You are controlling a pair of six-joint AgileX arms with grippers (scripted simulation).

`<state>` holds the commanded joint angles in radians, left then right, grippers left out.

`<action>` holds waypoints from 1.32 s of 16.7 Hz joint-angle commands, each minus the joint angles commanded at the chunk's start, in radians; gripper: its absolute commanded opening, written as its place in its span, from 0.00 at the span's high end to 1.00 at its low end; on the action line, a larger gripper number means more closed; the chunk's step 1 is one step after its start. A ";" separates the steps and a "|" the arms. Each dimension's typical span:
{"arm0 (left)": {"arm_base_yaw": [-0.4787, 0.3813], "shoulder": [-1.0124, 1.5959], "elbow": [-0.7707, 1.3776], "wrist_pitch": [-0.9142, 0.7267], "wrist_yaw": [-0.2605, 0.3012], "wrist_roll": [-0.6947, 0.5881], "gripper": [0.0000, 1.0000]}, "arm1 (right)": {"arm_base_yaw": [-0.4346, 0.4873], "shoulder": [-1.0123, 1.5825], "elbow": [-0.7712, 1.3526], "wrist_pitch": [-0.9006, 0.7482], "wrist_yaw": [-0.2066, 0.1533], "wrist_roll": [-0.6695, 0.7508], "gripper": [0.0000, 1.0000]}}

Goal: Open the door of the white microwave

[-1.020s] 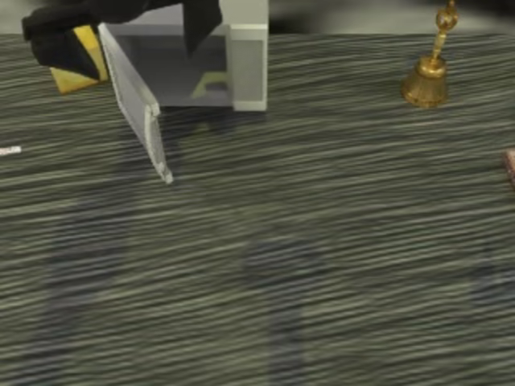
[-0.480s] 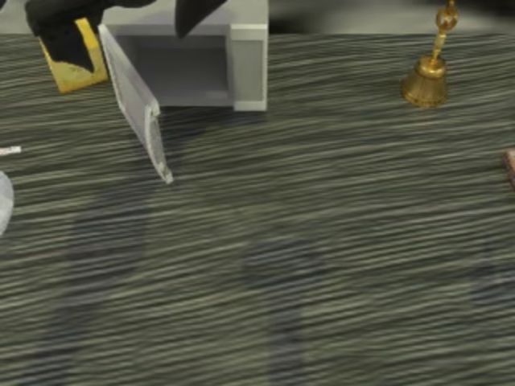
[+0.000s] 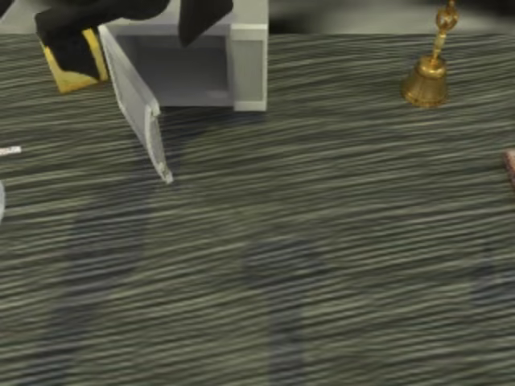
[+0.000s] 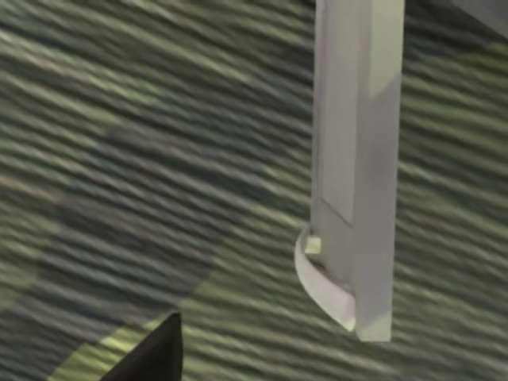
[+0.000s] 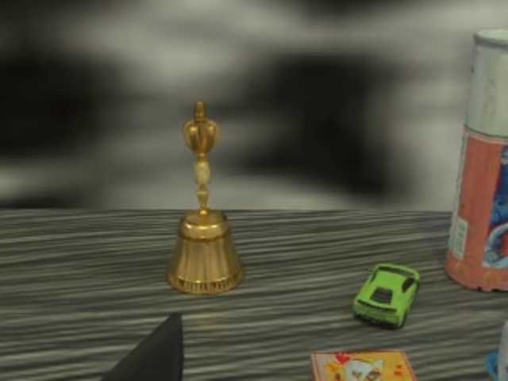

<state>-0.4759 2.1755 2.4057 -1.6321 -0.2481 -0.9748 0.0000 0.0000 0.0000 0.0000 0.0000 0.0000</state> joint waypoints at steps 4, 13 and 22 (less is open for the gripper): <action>0.023 -0.043 -0.225 0.185 0.003 0.022 0.00 | 0.000 0.000 0.000 0.000 0.000 0.000 0.00; 0.046 -0.077 -0.449 0.380 0.007 0.045 0.00 | 0.000 0.000 0.000 0.000 0.000 0.000 0.00; 0.046 -0.077 -0.449 0.380 0.007 0.045 0.60 | 0.000 0.000 0.000 0.000 0.000 0.000 0.00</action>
<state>-0.4301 2.0981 1.9572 -1.2521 -0.2411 -0.9297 0.0000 0.0000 0.0000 0.0000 0.0000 0.0000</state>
